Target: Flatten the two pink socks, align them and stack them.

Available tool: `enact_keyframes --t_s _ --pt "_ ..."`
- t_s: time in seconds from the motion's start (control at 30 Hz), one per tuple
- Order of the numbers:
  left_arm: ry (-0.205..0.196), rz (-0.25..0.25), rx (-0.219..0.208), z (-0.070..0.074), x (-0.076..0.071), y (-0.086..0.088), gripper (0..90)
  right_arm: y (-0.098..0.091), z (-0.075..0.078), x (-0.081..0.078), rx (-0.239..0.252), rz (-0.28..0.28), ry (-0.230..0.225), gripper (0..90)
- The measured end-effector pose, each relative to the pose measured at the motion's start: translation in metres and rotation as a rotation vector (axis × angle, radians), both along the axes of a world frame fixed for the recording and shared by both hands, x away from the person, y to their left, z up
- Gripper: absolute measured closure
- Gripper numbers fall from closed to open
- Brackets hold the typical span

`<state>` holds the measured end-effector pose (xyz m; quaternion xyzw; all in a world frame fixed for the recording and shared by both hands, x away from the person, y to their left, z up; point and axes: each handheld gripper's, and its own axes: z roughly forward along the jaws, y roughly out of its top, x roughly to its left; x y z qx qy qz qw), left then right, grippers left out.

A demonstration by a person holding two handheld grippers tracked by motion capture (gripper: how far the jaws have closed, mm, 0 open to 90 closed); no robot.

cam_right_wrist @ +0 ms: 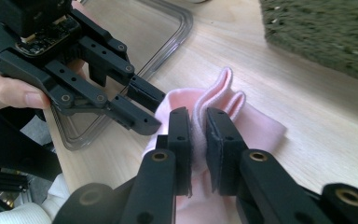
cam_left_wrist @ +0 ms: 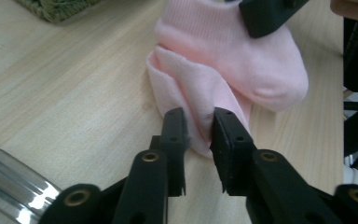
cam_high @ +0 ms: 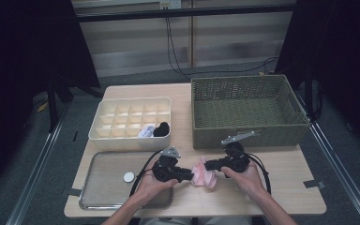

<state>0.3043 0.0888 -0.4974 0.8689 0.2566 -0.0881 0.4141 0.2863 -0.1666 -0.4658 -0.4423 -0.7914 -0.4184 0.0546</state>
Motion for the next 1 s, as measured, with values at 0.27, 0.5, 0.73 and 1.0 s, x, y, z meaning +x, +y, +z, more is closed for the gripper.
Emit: enact_keyframes --t_s 0.27,0.5,0.73,1.0 --pt "0.006 -0.003 -0.023 0.005 0.0 0.005 74.7 0.007 0.003 -0.003 0.017 0.009 -0.014 68.1" --pt "-0.003 -0.003 -0.035 0.009 0.001 0.009 79.4 -0.006 0.003 -0.013 0.042 -0.01 -0.011 69.6" --pt "-0.017 -0.004 0.022 0.003 -0.001 -0.005 82.0 0.007 -0.008 -0.014 0.024 0.044 0.018 79.8" --pt "0.014 -0.021 0.031 -0.003 -0.003 -0.008 85.1 0.018 -0.018 -0.009 -0.004 0.044 0.027 77.9"
